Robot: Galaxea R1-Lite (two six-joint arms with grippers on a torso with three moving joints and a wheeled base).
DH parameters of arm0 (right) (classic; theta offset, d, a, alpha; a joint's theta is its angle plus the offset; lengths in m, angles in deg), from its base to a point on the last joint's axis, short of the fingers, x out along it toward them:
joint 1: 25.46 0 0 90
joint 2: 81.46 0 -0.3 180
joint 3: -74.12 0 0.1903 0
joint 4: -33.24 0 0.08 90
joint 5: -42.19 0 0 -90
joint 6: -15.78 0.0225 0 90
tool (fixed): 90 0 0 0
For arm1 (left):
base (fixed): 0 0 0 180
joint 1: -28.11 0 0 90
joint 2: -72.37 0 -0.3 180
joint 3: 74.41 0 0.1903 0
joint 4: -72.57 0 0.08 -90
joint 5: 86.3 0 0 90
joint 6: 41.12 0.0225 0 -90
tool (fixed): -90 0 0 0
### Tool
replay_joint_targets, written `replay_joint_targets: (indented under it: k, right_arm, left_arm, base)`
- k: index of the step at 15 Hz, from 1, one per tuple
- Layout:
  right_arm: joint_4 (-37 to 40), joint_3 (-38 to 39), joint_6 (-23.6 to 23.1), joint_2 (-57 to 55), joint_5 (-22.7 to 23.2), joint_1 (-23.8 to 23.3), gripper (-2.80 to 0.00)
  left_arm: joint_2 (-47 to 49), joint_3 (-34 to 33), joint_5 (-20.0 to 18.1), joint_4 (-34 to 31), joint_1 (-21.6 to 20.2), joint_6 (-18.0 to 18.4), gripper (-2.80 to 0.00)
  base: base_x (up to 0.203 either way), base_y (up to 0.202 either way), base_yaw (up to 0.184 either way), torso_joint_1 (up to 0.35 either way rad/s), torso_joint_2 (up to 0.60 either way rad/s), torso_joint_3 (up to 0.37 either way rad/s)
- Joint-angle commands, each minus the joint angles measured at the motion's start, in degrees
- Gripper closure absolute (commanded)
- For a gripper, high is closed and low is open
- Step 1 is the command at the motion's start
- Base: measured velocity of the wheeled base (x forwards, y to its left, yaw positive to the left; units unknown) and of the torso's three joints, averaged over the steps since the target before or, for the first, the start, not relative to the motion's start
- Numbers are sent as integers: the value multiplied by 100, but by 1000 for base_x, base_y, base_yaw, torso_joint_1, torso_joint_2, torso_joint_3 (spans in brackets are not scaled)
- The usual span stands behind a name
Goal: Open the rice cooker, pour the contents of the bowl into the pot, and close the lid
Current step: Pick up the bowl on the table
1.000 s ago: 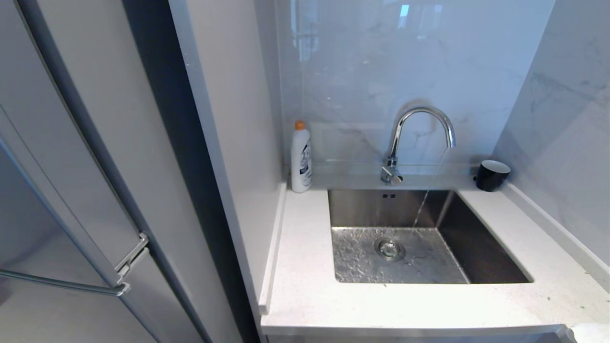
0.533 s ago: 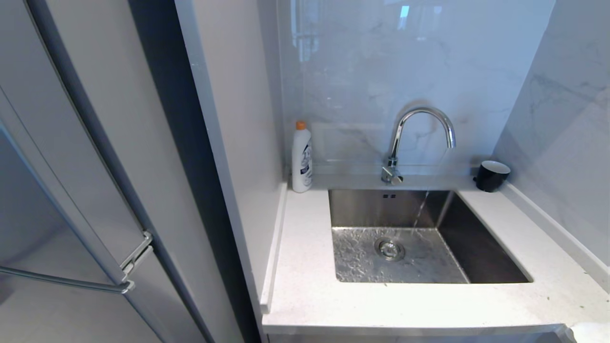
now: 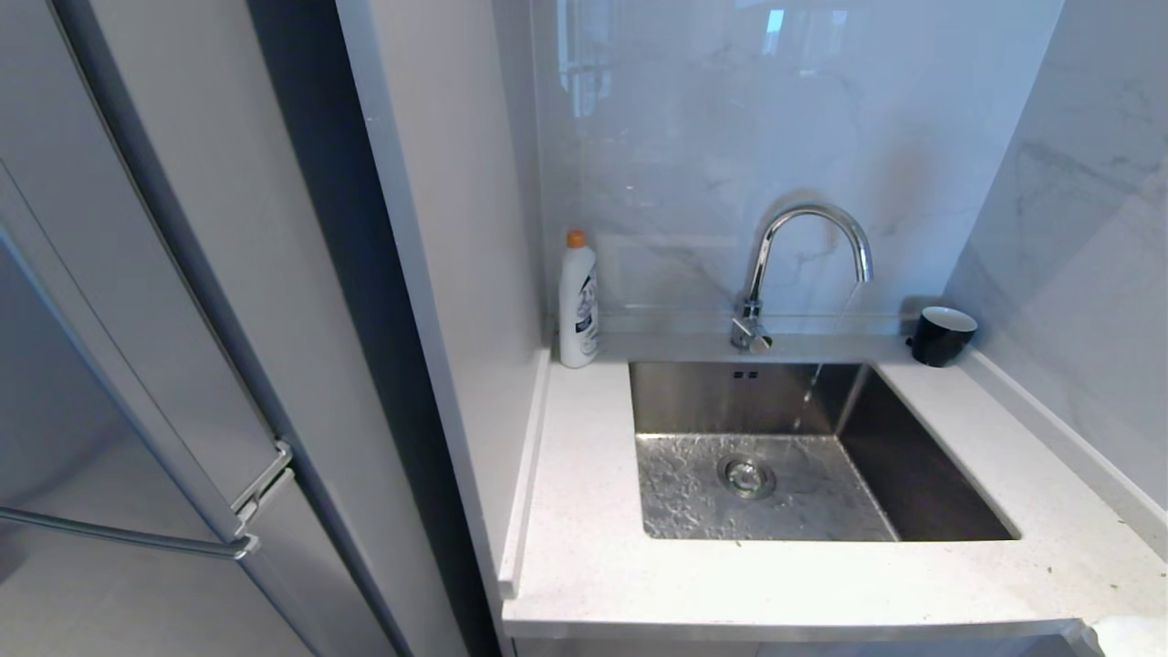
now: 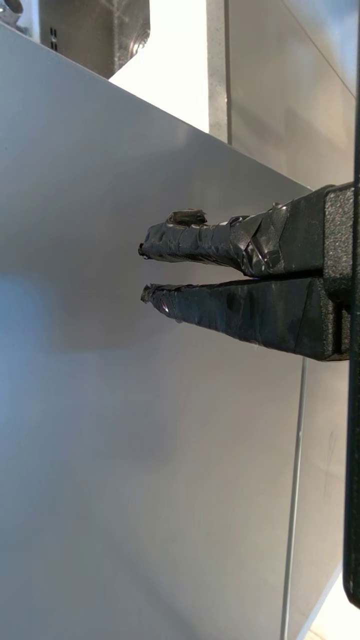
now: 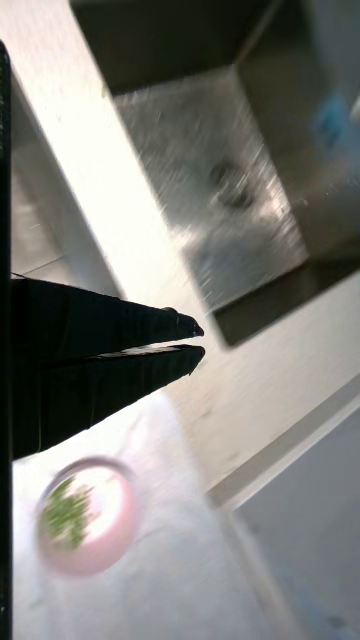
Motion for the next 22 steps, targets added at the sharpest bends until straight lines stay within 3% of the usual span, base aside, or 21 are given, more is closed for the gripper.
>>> replay_joint_targets:
  k: [1,3,7,11,14,16,22]
  right_arm:
    - [384,-205,33,-1456,-48,-721,0]
    - [578,-55,-127,-1431,79,-1568,0]
    - [644,-17,-1078,-1500,869,-3248,0]
    - [545,20,-1742,-2185,1568,-4552,0]
    - [14,11,-2162,-3005,1792,-5449,0]
    - [-110,47,-2519,-3300,1998,-5822,0]
    - [-128,351,-2653,-3470,2159,-5945,0]
  left_arm:
    - [-1,-2,-1,-5,-1,2,0]
    - [-1,-2,-1,-5,-1,2,0]
    - [-1,-2,-1,-5,0,2,0]
    - [-1,-2,-1,-14,8,2,0]
    - [-1,-2,-1,-14,8,2,0]
    - [-1,-2,-1,-14,8,2,0]
    - [-1,-2,-1,-14,0,2,0]
  base:
    - [0,0,0,0,0,0]
    - [0,0,0,0,0,0]
    - [0,0,0,0,0,0]
    - [0,0,0,0,0,0]
    - [0,0,0,0,0,0]
    - [0,0,0,0,0,0]
    - [0,0,0,0,0,0]
